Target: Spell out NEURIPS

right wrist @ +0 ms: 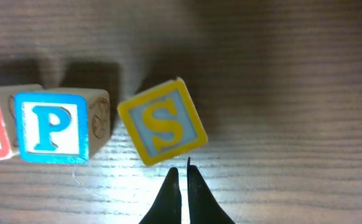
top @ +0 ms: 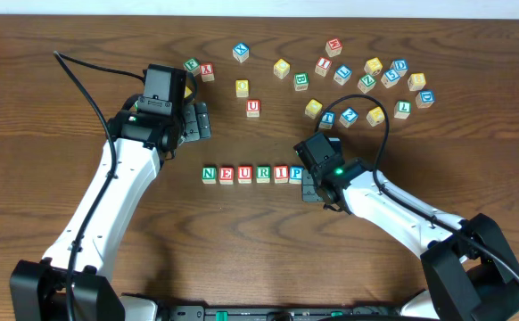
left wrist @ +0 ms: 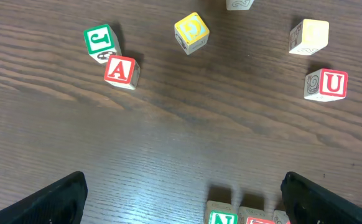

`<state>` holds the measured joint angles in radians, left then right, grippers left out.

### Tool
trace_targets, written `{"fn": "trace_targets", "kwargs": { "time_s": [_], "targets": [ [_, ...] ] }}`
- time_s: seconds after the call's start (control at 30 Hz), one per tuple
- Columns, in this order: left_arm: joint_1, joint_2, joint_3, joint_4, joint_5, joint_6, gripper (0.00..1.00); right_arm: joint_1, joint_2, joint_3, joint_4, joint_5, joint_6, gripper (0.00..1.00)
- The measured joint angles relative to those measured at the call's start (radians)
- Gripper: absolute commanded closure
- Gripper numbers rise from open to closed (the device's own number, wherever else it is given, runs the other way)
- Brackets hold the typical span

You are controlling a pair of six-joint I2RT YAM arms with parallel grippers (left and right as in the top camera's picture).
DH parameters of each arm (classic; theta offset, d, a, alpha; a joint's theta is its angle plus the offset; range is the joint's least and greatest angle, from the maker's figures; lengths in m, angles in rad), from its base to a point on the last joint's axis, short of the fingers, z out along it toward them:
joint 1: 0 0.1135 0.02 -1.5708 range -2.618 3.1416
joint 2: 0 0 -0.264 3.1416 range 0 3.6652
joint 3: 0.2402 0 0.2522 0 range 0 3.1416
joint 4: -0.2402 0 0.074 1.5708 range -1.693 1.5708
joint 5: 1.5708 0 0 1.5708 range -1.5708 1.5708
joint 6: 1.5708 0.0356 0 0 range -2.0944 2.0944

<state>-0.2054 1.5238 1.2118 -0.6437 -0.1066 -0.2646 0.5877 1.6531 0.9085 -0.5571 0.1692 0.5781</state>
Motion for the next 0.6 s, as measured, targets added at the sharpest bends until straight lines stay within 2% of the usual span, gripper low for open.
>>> {"fn": "trace_targets", "kwargs": {
  "time_s": [0.33, 0.6],
  "targets": [
    [0.0, 0.0, 0.0, 0.0, 0.0, 0.0, 0.02, 0.0, 0.0, 0.0, -0.089, 0.011, 0.005, 0.99],
    [0.0, 0.0, 0.0, 0.0, 0.0, 0.0, 0.02, 0.0, 0.0, 0.0, -0.089, 0.109, 0.014, 0.99]
  ]
}}
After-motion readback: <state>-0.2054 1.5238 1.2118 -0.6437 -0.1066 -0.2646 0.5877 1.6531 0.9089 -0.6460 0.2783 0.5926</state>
